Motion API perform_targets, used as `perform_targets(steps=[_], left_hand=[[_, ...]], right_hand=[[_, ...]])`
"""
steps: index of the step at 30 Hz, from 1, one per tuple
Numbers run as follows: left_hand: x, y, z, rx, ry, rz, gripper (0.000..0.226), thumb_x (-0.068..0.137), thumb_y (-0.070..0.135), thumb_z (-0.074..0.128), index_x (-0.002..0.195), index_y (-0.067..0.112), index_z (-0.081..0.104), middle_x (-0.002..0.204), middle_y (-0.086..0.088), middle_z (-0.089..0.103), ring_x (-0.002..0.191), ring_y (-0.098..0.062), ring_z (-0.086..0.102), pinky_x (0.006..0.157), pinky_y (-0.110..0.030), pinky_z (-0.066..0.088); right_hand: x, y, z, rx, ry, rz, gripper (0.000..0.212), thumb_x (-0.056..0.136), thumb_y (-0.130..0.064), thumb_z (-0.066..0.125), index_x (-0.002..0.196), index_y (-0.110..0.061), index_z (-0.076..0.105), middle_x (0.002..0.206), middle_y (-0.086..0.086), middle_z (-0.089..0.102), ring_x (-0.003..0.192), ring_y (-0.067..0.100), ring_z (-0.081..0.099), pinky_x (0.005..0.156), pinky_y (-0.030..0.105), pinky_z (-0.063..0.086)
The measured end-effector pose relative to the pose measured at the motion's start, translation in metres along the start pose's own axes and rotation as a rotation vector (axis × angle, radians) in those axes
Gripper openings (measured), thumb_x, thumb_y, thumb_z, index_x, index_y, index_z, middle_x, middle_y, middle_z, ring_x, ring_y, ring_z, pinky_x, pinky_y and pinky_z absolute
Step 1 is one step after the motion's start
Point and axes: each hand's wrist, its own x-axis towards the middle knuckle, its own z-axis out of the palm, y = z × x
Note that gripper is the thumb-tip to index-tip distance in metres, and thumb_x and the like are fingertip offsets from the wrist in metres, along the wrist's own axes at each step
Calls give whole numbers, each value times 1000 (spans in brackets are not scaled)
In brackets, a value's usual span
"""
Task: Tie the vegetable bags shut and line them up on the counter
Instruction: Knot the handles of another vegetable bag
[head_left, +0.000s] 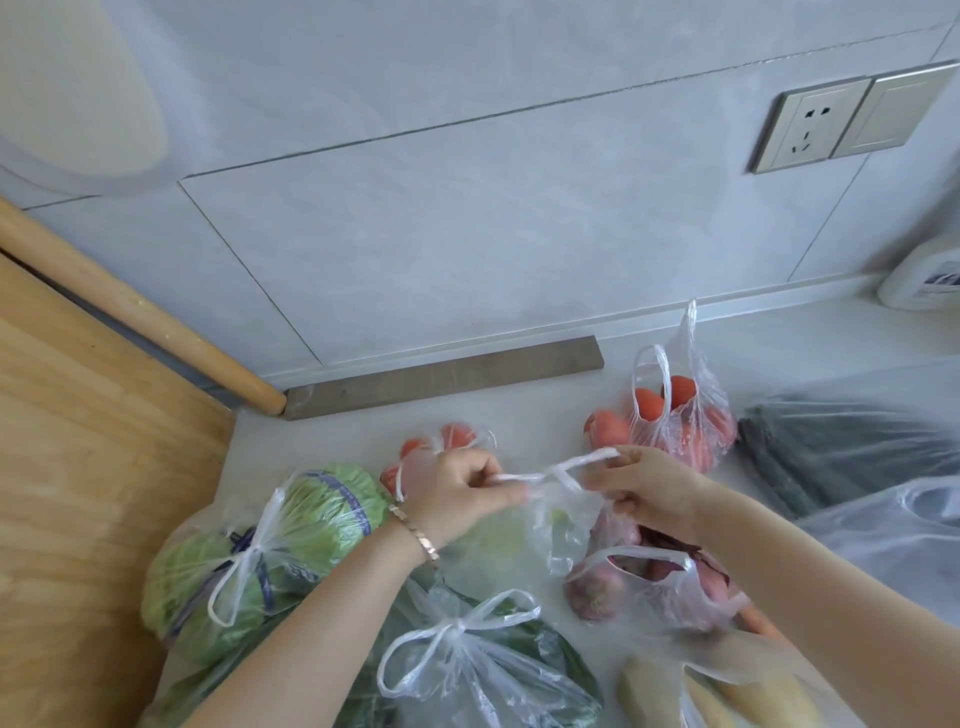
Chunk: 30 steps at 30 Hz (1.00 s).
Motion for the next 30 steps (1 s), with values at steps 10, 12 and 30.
perform_targets(steps=[10, 12, 30], left_hand=[[0, 7, -7, 127, -134, -53, 23, 87, 22, 61, 69, 9, 68, 35, 9, 46, 33, 0, 42, 49, -8, 40], [1, 12, -9, 408, -142, 55, 22, 87, 29, 60, 78, 14, 72, 47, 14, 53, 42, 4, 48, 53, -2, 38], [17, -11, 34, 1050, 57, 66, 68, 84, 60, 47, 142, 42, 16, 126, -3, 35, 103, -22, 55, 66, -30, 48]], right_hand=[[20, -13, 6, 520, 21, 37, 30, 78, -3, 53, 53, -13, 40, 39, -2, 34, 34, 15, 48, 46, 20, 50], [26, -19, 5, 340, 59, 41, 35, 87, -1, 52, 57, -13, 39, 36, -2, 37, 31, 13, 49, 40, 17, 46], [14, -46, 31, -166, 270, -210, 15, 88, -8, 58, 76, -10, 50, 68, 6, 55, 59, 8, 59, 56, 17, 57]])
